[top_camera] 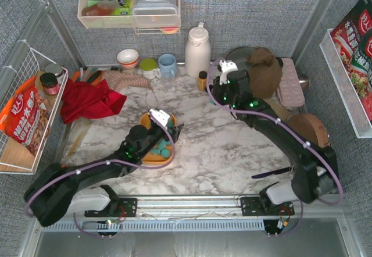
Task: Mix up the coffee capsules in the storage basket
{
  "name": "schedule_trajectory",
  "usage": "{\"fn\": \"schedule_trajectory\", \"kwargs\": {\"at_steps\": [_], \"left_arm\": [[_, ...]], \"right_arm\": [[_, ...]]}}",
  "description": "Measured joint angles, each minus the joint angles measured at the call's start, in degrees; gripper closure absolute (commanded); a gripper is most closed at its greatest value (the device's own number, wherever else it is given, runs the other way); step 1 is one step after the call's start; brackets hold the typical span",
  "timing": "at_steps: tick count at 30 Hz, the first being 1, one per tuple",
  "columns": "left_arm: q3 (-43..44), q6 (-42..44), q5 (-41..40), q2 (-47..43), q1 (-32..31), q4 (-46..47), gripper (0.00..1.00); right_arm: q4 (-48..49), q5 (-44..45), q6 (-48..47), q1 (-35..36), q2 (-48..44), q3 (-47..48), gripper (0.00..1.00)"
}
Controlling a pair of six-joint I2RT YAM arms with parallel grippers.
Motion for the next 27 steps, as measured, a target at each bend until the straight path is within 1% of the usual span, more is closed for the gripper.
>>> {"fn": "schedule_trajectory", "kwargs": {"at_steps": [4, 7, 12, 15, 18, 27], "left_arm": [[1.0, 7.3, 7.2, 8.2, 0.0, 11.0, 0.09], [1.1, 10.5, 12.3, 14.6, 0.0, 20.1, 0.09], [1.5, 12.1, 17.9, 23.6, 0.0, 34.3, 0.11], [2.6, 11.8, 19.9, 26.2, -0.1, 40.1, 0.12], [3.9, 11.3, 21.7, 27.2, -0.5, 43.9, 0.13], [5.9, 11.1, 26.1, 27.9, -2.8, 42.6, 0.14]], "right_arm": [[-2.3, -1.4, 1.4, 5.4, -9.6, -4.3, 0.76], [-3.8, -1.6, 2.9, 9.0, -15.4, -6.4, 0.76], [-5.6, -3.0, 4.9, 13.6, -22.0, -8.9, 0.76], [-5.9, -2.9, 6.0, 14.5, -24.1, -10.3, 0.76], [-5.6, -3.7, 7.2, 15.0, -25.0, -12.2, 0.76], [-0.6, -5.1, 10.0, 15.7, -24.4, -13.7, 0.76]]}}
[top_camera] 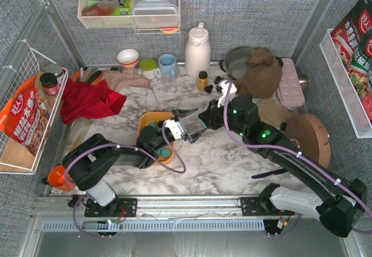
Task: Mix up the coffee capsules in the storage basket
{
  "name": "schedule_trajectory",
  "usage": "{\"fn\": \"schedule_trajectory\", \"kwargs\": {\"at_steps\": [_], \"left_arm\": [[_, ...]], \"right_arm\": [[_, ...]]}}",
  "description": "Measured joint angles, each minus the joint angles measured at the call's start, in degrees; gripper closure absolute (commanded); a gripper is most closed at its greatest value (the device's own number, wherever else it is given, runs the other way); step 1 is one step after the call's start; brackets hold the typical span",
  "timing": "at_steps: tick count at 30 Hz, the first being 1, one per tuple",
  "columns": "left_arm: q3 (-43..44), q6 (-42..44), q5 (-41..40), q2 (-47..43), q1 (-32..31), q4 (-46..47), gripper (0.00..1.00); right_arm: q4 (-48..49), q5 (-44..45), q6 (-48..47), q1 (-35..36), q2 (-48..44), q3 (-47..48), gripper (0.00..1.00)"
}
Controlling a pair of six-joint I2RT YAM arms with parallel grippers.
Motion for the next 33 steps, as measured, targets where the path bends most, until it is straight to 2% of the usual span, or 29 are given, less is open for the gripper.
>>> {"fn": "schedule_trajectory", "kwargs": {"at_steps": [11, 18, 29, 33], "left_arm": [[1.5, -0.4, 0.2, 0.7, -0.4, -1.9, 0.17], [1.3, -3.2, 0.2, 2.9, -0.9, 0.8, 0.36], [1.0, -5.3, 2.5, 2.7, -2.2, 3.6, 0.32], [0.8, -5.9, 2.4, 2.4, -2.3, 3.6, 0.39]], "right_arm": [[0.0, -1.9, 1.1, 0.6, 0.4, 0.0, 0.76], [0.9, -1.9, 2.0, 0.6, 0.8, -0.9, 0.76], [2.5, -2.0, 2.2, 0.6, 1.4, -1.1, 0.76], [3.0, -2.1, 2.6, 0.6, 1.9, -1.1, 0.76]]}}
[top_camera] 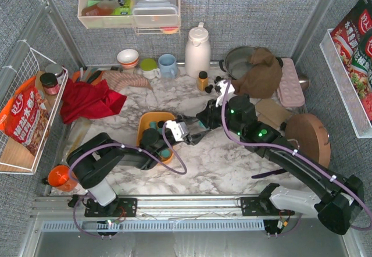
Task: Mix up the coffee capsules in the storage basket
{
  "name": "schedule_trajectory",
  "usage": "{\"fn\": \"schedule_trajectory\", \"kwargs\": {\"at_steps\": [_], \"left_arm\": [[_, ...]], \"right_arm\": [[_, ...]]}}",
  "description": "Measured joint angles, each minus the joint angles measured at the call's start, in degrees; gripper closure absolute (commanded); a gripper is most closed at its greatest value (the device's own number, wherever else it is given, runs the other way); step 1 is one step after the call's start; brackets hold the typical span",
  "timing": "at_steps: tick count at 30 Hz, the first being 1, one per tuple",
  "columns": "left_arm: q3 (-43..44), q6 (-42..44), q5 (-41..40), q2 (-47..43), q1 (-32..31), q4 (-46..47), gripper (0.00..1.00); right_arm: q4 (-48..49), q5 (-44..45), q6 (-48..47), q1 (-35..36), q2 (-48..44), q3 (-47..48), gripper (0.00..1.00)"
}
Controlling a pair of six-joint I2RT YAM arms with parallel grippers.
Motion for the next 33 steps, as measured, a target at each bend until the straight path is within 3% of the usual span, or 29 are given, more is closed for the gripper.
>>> {"fn": "schedule_trajectory", "kwargs": {"at_steps": [10, 13, 16, 24, 27, 29, 33], "left_arm": [[-0.2, -0.8, 1.2, -0.6, -0.7, 1.5, 0.51], [-0.2, -0.8, 1.2, -0.6, -0.9, 2.1, 0.45], [-1.5, -1.5, -1.3, -2.3, -0.9, 1.2, 0.40], [2.5, -10.0, -11.4, -11.6, -0.7, -24.0, 0.38], [0.4, -13.4, -12.9, -13.4, -0.9, -31.3, 0.37], [-0.2, -15.5, -14.7, -16.2, -0.9, -36.1, 0.36], [1.0, -18.0, -18.6, -22.3, -0.7, -44.8, 0.36]], "right_arm": [[0.1, -0.1, 0.4, 0.0, 0.0, 0.2, 0.75], [-0.3, -0.5, 0.4, 0.0, 0.1, 0.5, 0.73], [-1.7, -0.3, 0.3, 0.0, 0.0, 1.3, 0.65], [-8.5, 11.7, -5.4, -1.6, -3.4, 2.4, 0.54], [-11.4, 16.7, -9.1, -3.0, -4.3, 1.9, 0.42], [-13.2, 16.9, -12.2, -3.2, -5.6, 0.5, 0.31], [-17.4, 12.6, -20.2, -3.8, -7.5, -4.0, 0.28]]}}
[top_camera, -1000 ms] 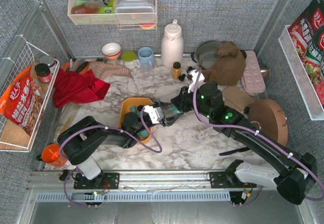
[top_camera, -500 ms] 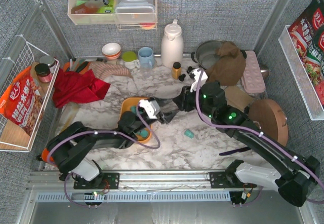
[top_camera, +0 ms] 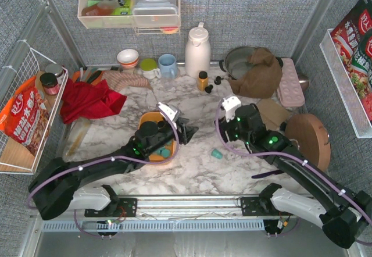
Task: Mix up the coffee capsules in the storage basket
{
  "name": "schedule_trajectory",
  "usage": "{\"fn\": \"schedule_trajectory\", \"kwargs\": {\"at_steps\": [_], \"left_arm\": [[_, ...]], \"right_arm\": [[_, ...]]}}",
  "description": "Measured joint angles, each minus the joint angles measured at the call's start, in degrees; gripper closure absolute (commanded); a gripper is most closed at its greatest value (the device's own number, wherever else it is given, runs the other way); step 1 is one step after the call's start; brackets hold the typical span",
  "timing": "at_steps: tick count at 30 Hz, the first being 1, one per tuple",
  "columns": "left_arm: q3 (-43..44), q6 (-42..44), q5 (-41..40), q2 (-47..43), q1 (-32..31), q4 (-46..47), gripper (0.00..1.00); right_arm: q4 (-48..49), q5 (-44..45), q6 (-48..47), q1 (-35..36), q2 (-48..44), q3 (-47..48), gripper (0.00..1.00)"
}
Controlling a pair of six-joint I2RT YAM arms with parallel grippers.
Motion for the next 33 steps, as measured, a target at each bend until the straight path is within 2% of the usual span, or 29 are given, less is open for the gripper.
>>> {"fn": "schedule_trajectory", "kwargs": {"at_steps": [5, 9, 15, 21, 27, 31, 33], "left_arm": [[2.1, -2.2, -5.5, -7.7, 0.0, -12.7, 0.35], [0.2, -3.3, -11.4, -15.5, 0.0, -19.6, 0.34], [-5.6, -4.3, -17.5, -25.7, 0.0, -24.4, 0.33], [-7.0, -4.3, -20.7, -31.1, 0.0, -29.1, 0.33], [-7.0, -4.1, -23.5, -35.1, 0.0, -32.9, 0.32], [-7.1, -4.1, -25.1, -37.1, 0.0, -34.6, 0.31], [-7.8, -4.1, -25.3, -37.6, 0.0, -34.9, 0.31]], "right_arm": [[-3.7, -11.2, -8.3, 0.4, 2.0, -4.5, 0.28], [-5.6, -17.2, -14.6, 0.8, 7.7, -4.7, 0.29], [-7.6, -20.1, -21.5, 1.0, 19.6, -1.8, 0.34], [-7.7, -20.0, -24.8, 1.7, 28.8, -1.3, 0.36], [-6.5, -19.5, -26.6, 2.0, 34.1, -0.8, 0.54], [-5.3, -18.4, -27.1, 2.6, 35.2, 0.2, 0.76], [-5.1, -18.1, -27.1, 2.7, 34.8, 0.6, 0.83]]}}
